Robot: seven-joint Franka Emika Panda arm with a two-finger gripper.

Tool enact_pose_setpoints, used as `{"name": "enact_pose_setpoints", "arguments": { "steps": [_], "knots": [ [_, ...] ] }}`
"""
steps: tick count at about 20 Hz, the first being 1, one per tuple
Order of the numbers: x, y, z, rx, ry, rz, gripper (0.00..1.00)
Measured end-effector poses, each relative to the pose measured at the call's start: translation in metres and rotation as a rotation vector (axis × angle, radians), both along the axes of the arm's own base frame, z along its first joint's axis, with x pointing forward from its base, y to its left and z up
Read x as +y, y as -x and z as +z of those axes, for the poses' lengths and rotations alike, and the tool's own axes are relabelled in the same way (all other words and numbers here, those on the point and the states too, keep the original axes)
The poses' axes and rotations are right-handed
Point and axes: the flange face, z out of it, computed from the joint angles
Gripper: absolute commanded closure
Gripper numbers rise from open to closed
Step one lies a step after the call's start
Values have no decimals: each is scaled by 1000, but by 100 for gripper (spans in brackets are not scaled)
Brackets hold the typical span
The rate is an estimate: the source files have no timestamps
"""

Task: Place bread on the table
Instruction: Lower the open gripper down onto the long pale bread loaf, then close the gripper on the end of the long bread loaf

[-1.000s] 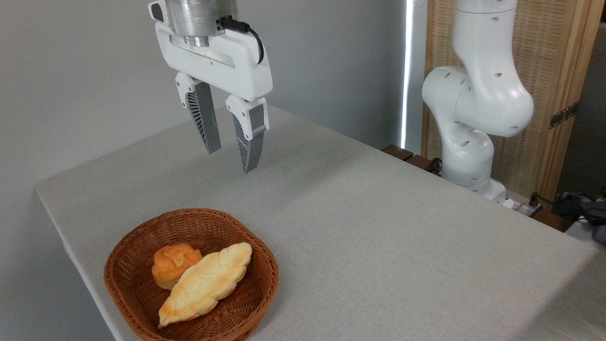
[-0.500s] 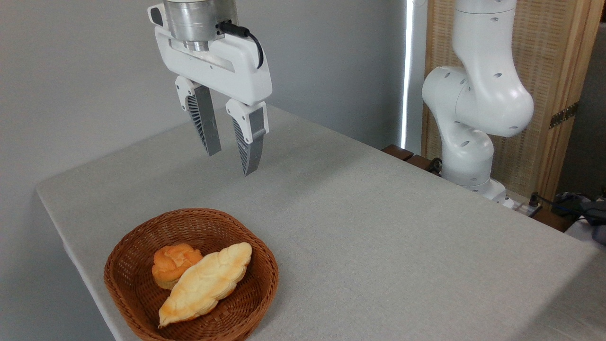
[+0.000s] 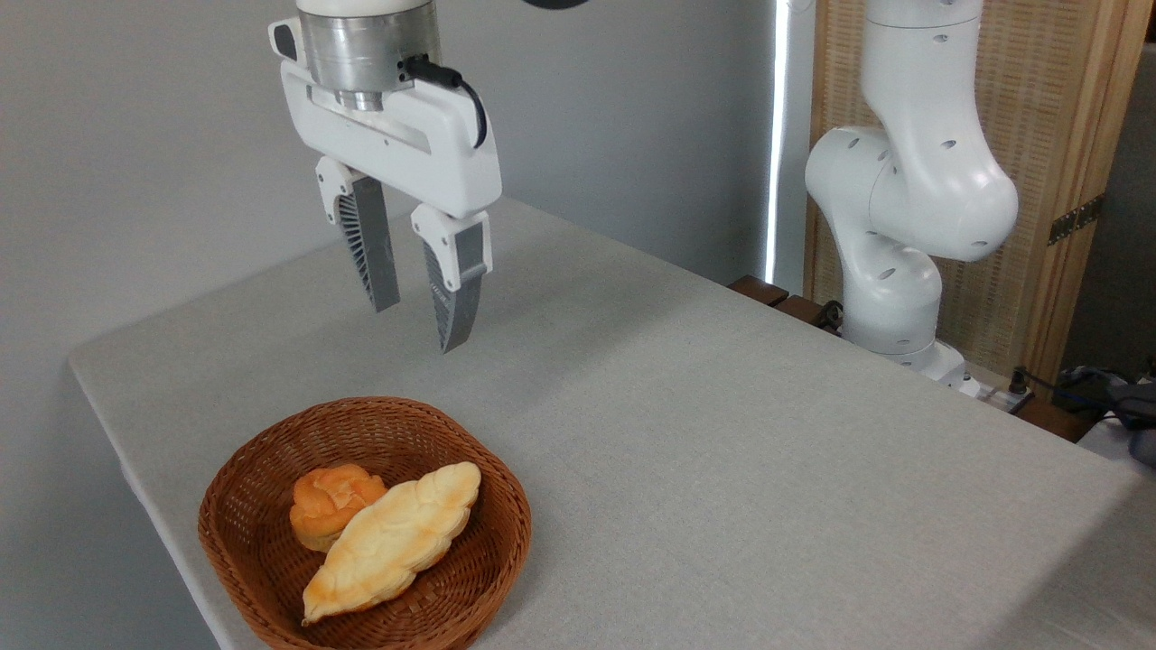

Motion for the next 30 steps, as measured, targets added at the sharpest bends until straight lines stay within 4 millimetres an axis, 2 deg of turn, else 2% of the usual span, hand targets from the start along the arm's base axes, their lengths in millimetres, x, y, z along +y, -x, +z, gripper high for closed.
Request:
{"name": "enact_pose_setpoints", "arguments": {
  "steps": [4, 14, 20, 25, 30],
  "knots": [
    [-1, -7, -20, -36, -1, -34, 0],
    [5, -19, -98, -97, -53, -100, 0],
    [6, -25, -133, -107, -88, -119, 0],
    [7, -26, -153, -91, -98, -130, 0],
    [18, -29, -158, -98, -123, -161, 0]
  ]
}}
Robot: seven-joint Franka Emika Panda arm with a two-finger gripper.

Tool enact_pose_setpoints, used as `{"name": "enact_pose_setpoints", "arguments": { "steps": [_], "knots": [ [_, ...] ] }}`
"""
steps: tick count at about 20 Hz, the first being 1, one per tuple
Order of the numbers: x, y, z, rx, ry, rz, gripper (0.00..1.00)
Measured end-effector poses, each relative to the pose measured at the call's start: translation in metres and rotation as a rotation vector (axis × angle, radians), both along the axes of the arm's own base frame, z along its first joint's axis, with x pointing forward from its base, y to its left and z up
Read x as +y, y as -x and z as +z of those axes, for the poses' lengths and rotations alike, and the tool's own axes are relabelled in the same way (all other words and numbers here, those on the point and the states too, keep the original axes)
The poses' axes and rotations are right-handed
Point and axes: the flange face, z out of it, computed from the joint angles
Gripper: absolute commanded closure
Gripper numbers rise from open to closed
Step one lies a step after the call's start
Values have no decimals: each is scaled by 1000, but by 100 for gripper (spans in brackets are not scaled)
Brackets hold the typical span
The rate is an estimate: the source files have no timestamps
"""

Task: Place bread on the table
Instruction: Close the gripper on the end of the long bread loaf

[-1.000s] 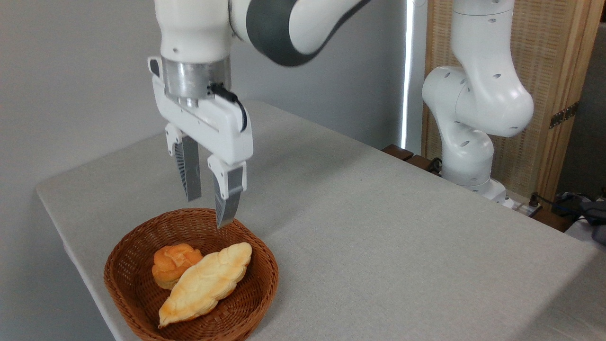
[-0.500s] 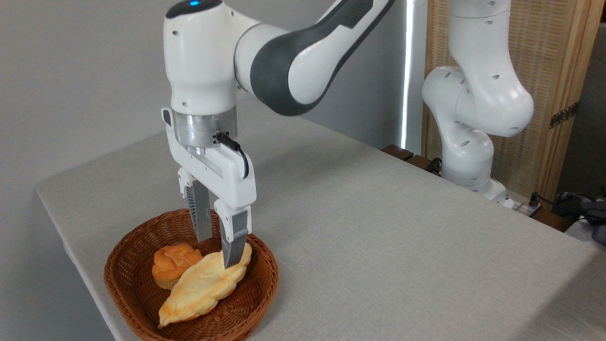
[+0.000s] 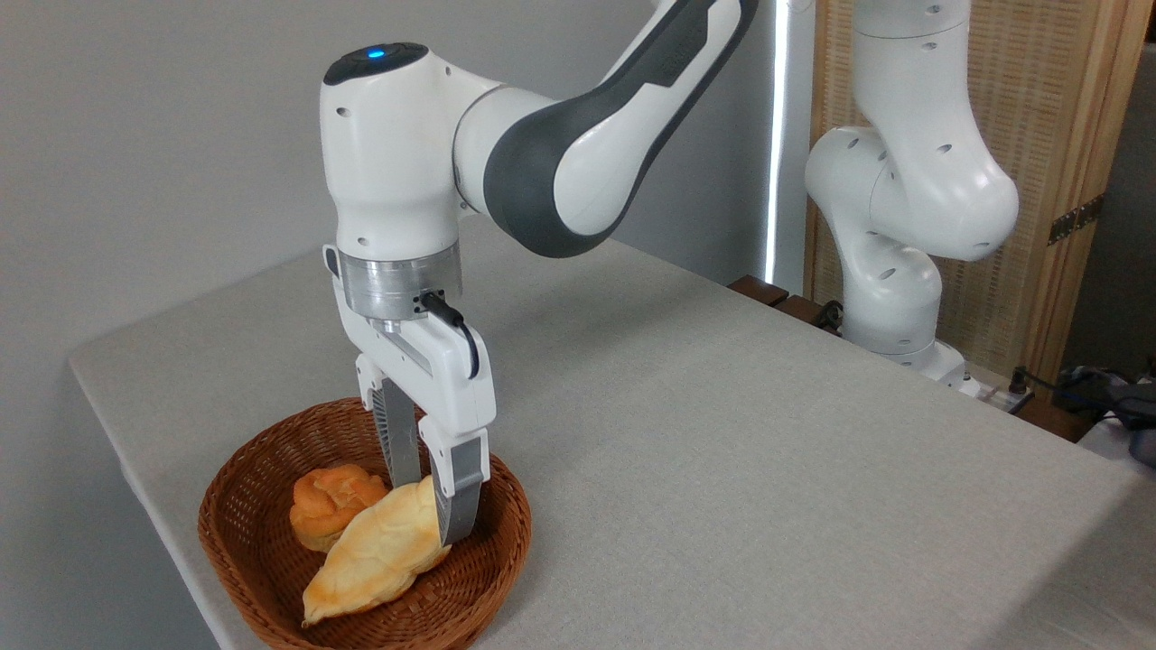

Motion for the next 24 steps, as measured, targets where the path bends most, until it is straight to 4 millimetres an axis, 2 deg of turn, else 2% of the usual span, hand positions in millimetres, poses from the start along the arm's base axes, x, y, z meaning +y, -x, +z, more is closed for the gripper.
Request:
{"name": "enact_pose_setpoints", "arguments": {
  "steps": [4, 5, 6, 9, 10, 12, 24],
  "knots": [
    [1, -5, -12, -10, 0, 2, 0],
    [1, -7, -15, -17, 0, 1, 3],
    [1, -9, -17, -25, 1, 1, 11],
    [0, -13, -20, -48, 4, 2, 49],
    [0, -14, -20, -54, 4, 2, 56],
    [0, -14, -21, -55, 13, 8, 59],
    [0, -14, -21, -56, 24, 13, 59]
  ]
}}
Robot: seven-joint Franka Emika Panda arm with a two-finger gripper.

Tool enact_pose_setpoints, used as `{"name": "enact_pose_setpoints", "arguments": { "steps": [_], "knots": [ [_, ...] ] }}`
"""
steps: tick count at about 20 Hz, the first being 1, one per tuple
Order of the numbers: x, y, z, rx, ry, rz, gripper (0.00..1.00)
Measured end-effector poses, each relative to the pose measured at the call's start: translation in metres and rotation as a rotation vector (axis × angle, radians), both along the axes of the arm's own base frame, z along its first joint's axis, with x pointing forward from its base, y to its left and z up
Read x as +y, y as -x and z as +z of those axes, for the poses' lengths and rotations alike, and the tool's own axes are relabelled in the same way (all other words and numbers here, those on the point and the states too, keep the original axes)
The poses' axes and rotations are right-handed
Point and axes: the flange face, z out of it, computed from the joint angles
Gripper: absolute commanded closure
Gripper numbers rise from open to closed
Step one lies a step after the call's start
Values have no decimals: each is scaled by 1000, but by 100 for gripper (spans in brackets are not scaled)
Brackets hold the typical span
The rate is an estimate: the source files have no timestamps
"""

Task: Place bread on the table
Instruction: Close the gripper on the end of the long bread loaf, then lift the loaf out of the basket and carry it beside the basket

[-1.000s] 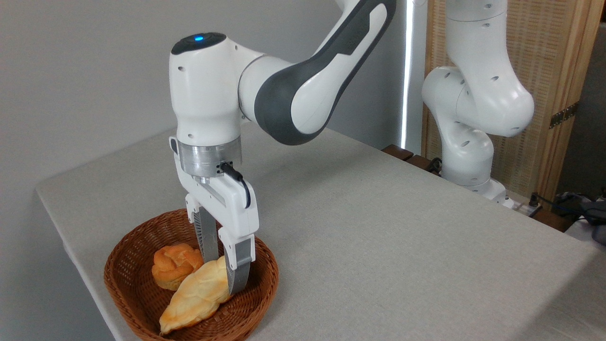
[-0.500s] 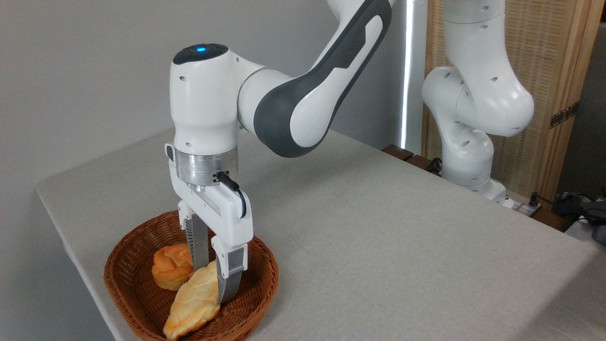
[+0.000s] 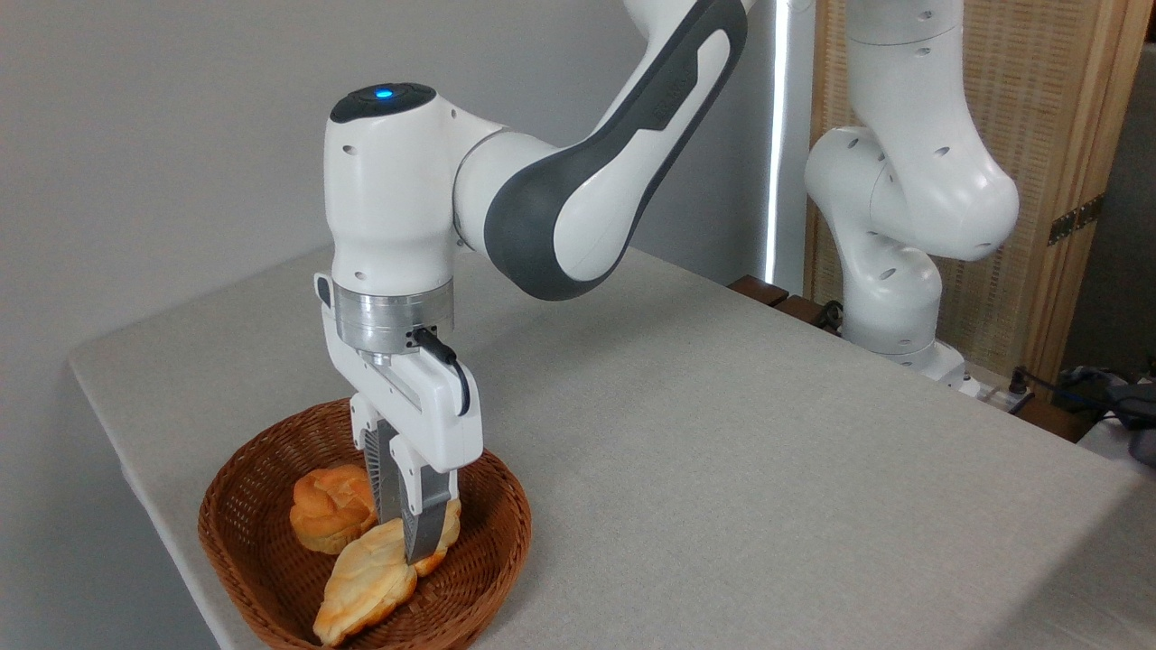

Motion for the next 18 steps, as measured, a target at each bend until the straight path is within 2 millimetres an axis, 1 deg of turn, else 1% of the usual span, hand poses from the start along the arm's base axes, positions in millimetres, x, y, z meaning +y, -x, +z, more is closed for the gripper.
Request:
{"name": "enact_pose_setpoints", "arguments": {
  "steps": [5, 8, 10, 12, 13, 15, 18],
  "knots": [
    [0, 0, 4, -7, 5, 3, 58],
    [0, 0, 18, -18, 38, 20, 58],
    [-1, 0, 34, -5, 47, 21, 58],
    [-1, 3, 57, 7, 52, 19, 57],
    [-1, 8, 71, 13, 56, 17, 56],
    [-2, 23, 96, 34, 80, 6, 55],
    [-2, 58, 132, 92, 99, -37, 52]
  ]
}}
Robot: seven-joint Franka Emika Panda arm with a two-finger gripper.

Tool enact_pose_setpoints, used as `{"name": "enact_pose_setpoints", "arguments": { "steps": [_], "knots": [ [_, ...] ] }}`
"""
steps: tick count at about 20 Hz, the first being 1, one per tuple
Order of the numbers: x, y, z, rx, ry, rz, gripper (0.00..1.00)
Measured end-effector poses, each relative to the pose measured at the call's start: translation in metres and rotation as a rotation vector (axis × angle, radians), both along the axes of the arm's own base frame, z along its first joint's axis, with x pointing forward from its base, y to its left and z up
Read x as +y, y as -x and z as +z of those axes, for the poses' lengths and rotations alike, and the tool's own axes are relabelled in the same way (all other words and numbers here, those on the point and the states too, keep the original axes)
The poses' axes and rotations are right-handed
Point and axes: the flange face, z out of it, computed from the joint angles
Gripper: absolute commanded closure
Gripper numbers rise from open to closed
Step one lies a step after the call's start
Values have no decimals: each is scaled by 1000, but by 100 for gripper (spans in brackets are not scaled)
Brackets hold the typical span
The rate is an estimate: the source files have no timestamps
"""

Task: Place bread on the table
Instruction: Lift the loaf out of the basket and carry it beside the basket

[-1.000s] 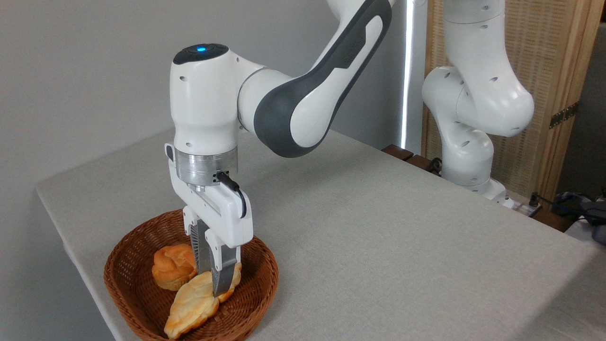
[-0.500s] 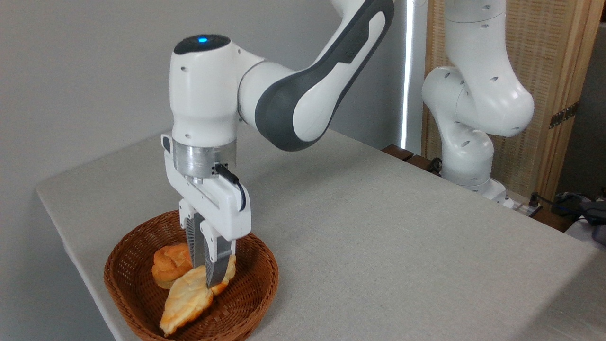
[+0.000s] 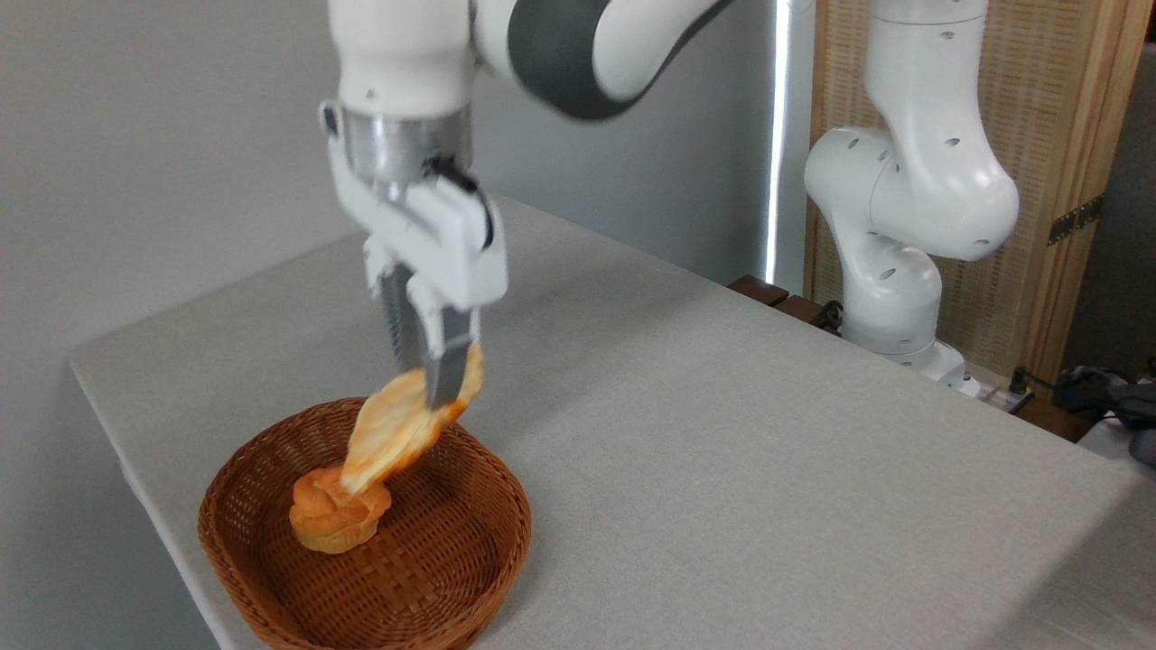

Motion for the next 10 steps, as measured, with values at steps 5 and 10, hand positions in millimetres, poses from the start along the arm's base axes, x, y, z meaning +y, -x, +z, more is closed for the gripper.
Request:
{"name": "enact_pose_setpoints", "arguments": {
  "steps": [5, 10],
  "knots": [
    [-11, 65, 15, 31, 3, -91, 51],
    [-58, 98, -23, 104, -7, -205, 47]
  ]
}}
